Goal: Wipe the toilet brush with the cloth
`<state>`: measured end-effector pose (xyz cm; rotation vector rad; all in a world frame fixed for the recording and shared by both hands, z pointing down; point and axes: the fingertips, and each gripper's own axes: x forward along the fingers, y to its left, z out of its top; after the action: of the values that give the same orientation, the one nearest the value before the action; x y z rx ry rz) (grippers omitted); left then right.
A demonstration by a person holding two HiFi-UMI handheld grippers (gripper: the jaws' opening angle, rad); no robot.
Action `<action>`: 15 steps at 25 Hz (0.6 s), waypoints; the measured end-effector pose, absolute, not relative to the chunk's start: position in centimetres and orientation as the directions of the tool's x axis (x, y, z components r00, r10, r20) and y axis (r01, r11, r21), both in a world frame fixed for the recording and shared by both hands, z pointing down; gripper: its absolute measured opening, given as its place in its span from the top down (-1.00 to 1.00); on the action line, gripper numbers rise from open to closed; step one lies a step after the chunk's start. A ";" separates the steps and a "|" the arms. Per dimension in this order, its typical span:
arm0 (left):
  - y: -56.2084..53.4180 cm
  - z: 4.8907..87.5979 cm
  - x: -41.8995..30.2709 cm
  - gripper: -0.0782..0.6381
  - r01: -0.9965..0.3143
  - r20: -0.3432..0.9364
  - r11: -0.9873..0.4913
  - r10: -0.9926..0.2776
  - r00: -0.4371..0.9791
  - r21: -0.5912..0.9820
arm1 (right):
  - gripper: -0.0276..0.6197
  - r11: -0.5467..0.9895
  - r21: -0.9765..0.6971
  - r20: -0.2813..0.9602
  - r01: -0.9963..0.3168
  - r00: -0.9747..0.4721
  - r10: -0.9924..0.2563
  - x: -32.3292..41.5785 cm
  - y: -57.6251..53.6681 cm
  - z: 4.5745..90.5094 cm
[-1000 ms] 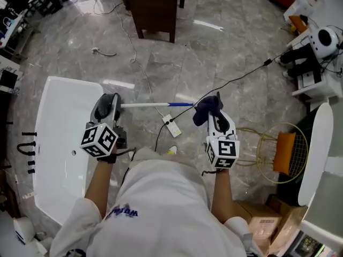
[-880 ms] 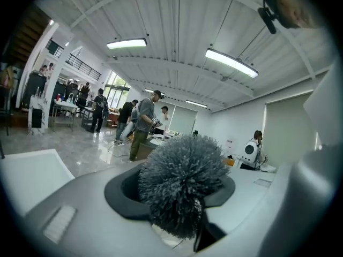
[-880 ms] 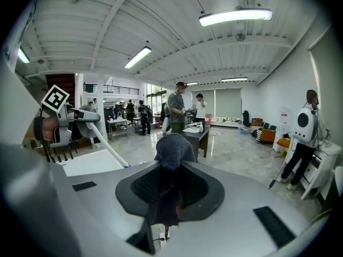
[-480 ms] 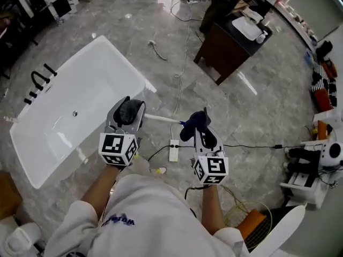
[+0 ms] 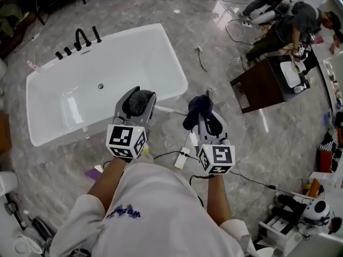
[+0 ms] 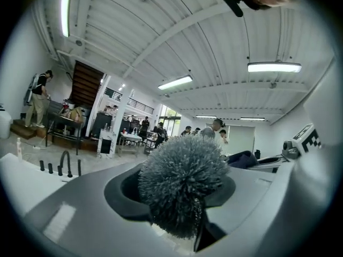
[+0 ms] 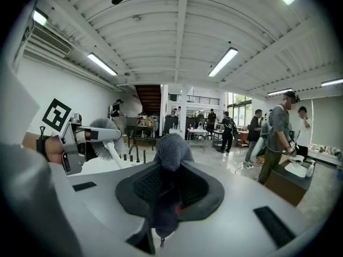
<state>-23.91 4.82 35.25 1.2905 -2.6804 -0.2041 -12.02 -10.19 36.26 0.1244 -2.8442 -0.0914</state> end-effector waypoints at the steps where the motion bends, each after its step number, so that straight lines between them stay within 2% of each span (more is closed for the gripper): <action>1: 6.1 35.5 -24.8 0.21 -0.746 0.079 0.634 -0.770 -0.633 0.202 | 0.70 0.995 0.084 0.288 -0.057 -0.954 -0.079 -13.1 -9.3 36.3; 8: 14.0 37.3 -29.9 0.21 -0.669 0.087 0.695 -0.708 -0.701 0.263 | 0.70 0.993 0.118 0.308 -0.008 -0.950 -0.044 -18.6 -4.6 36.3; 15: 15.6 38.8 -29.8 0.20 -0.646 0.086 0.696 -0.698 -0.711 0.314 | 0.70 0.987 0.153 0.350 0.055 -0.937 -0.002 -19.9 -2.2 37.1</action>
<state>-29.85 15.62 38.80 1.0855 -2.7067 -0.3884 -19.94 -2.21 37.07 -0.0381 -2.7751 -0.2278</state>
